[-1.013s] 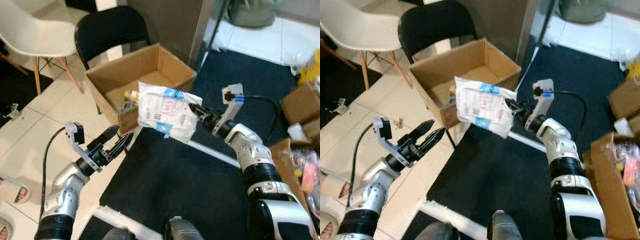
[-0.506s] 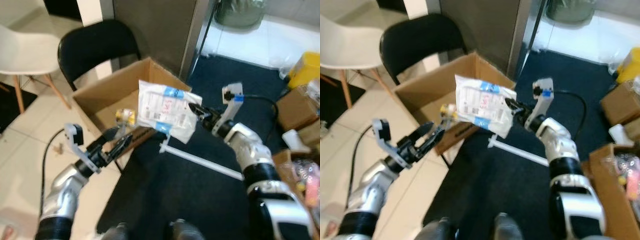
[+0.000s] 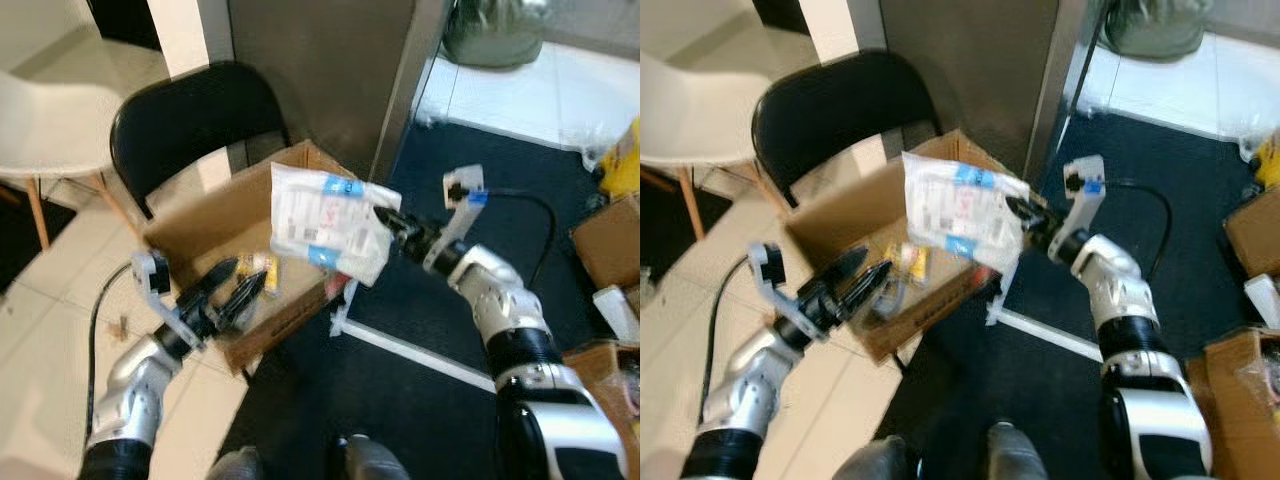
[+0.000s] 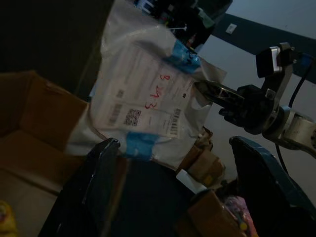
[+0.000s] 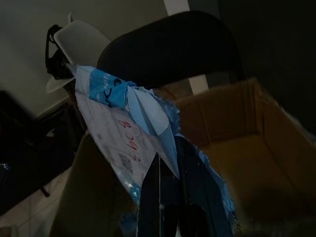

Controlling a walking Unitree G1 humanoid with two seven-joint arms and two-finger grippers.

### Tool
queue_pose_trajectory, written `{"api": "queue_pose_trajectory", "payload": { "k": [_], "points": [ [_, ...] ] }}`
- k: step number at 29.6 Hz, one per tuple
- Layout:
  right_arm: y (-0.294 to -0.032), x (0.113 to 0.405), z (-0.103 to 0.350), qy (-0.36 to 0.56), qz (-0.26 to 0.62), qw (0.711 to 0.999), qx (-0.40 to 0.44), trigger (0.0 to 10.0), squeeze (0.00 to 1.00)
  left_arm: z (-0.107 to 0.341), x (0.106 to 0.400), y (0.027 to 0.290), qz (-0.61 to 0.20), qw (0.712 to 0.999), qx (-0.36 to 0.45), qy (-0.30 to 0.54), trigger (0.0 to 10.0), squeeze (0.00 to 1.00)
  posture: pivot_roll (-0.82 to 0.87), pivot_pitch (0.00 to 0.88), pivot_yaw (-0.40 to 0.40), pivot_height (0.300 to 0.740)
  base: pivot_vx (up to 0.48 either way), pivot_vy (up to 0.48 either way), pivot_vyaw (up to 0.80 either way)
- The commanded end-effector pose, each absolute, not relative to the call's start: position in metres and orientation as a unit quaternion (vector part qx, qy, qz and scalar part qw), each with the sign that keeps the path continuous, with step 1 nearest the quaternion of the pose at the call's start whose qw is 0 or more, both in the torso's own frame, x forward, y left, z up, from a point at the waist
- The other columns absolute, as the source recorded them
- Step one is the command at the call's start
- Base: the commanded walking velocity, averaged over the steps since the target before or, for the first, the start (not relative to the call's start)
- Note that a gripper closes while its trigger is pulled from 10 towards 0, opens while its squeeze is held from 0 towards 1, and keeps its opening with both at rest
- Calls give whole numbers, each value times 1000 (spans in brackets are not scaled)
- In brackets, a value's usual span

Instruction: Picking trash to rubbish bin

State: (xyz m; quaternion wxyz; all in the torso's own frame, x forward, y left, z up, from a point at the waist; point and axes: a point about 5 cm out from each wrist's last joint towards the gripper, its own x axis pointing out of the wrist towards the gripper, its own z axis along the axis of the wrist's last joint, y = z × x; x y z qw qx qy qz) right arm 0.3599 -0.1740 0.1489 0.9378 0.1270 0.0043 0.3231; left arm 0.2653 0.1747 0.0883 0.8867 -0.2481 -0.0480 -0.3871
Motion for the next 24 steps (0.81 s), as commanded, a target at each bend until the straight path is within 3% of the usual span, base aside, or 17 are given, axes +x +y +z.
{"api": "queue_pose_trajectory", "payload": {
  "k": [1, 24],
  "points": [
    [-172, 358, 144, 13, 328, 935, 132, 10000, 0, 85, 262, 177, -379, 889, -253, -42, 10000, 0, 17, 141, 5, 740, 0, 0, 0],
    [-164, 357, 149, 1, 353, 926, 134, 10000, 0, 83, 260, 180, -344, 904, -250, -44, 10000, 0, 36, 130, 8, 740, 0, 0, 0]
  ]
}}
